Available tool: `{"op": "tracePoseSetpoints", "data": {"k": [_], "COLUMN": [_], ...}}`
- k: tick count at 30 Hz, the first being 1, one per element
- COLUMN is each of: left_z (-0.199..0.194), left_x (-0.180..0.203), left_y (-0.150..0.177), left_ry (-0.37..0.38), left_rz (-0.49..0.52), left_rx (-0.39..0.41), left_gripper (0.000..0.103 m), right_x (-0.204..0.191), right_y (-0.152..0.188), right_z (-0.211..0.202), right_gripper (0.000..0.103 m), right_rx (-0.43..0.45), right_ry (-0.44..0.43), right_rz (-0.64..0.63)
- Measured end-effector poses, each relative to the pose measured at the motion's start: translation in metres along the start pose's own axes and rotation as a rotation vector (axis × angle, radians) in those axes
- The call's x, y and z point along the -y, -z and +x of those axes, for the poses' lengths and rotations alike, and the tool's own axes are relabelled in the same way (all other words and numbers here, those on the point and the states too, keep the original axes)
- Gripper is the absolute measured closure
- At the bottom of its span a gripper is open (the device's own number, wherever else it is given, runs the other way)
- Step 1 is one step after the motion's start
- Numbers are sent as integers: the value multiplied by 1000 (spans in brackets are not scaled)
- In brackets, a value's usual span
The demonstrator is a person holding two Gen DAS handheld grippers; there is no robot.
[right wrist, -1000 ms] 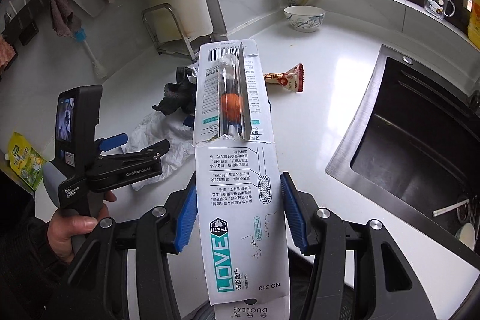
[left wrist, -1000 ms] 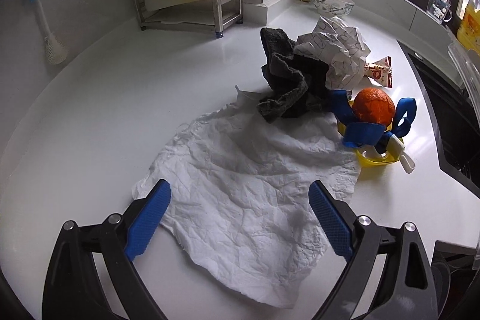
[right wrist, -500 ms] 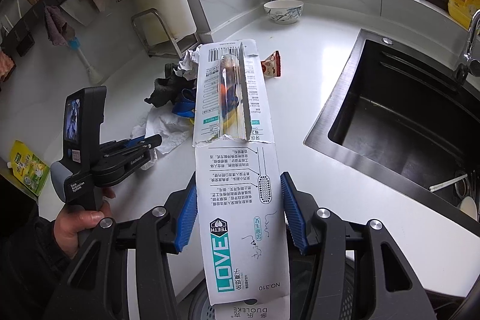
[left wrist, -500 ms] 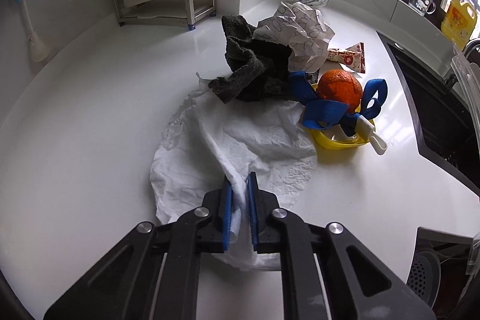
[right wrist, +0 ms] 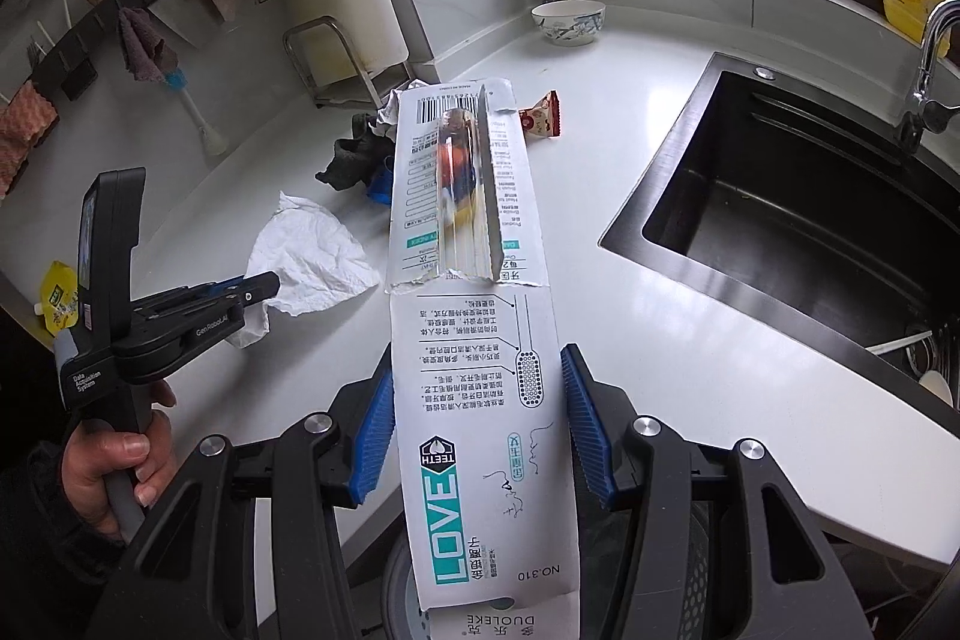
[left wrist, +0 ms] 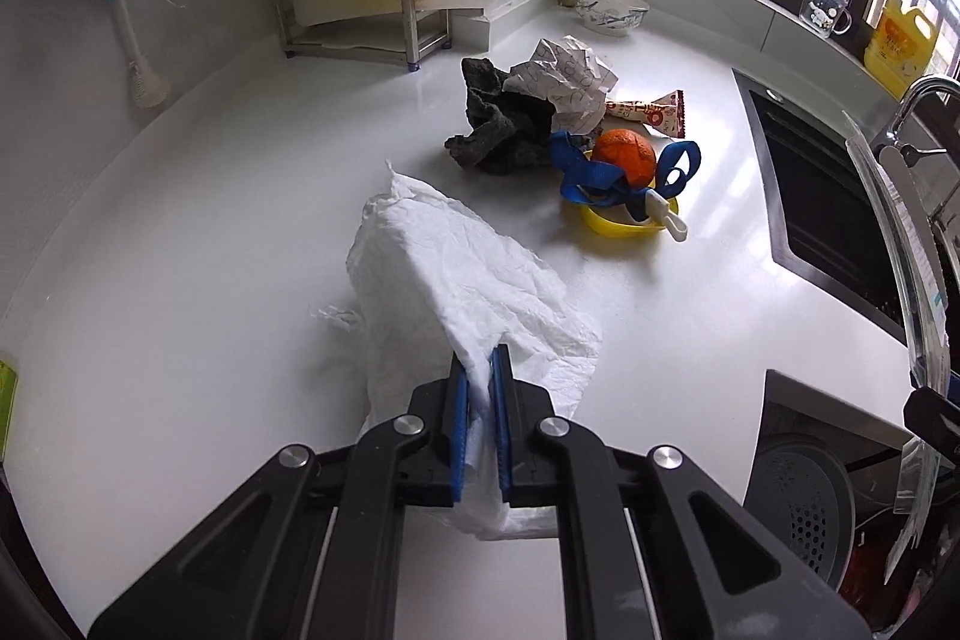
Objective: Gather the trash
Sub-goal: 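Carry the tissue and box over the wastebasket and open both tools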
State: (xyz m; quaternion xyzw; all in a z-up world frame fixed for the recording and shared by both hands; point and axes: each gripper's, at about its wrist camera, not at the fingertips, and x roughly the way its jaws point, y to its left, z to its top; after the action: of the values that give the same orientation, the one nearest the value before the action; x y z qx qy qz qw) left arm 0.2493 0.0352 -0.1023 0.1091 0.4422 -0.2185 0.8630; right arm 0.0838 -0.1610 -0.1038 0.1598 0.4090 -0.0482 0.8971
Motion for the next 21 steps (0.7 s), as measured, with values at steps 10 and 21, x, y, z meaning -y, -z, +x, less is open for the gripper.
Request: {"op": "tracePoseSetpoints", "data": {"k": [10,21], "left_z": [-68,-109], "left_x": [32,113], "left_y": [38,98], "left_ry": [-35,-53], "left_rz": [-45,-80], "left_rx": [29,4], "left_gripper": [95,95], "right_x": [12,62], "right_y": [29,82], "right_z": [-41,-96], "right_gripper": [53,53], "right_rx": [-28,-72], "right_ry": [-78,-131], "right_rz": [-57,-97]}}
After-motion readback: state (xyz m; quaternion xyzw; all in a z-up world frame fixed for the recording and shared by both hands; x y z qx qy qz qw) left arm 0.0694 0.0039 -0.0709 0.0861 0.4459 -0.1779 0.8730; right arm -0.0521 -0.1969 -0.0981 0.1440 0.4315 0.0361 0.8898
